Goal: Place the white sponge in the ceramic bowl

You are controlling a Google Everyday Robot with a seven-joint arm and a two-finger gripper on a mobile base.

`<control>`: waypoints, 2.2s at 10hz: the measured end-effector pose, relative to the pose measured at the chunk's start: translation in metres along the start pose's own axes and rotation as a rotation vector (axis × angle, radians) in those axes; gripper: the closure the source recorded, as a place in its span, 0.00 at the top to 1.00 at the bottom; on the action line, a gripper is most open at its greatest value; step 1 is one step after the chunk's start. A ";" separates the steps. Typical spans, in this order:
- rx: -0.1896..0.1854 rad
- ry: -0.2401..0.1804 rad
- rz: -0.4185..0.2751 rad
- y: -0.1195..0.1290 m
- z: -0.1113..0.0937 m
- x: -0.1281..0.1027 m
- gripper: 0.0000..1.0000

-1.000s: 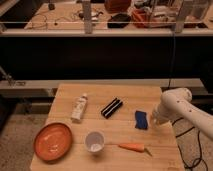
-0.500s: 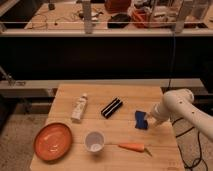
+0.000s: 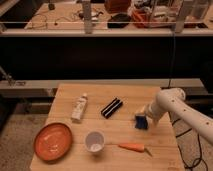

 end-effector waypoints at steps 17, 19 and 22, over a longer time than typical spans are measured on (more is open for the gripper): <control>-0.105 -0.040 -0.067 -0.019 0.014 -0.005 0.00; -0.103 -0.040 -0.075 -0.025 0.007 -0.006 0.00; -0.105 -0.046 -0.073 -0.027 -0.003 -0.009 0.00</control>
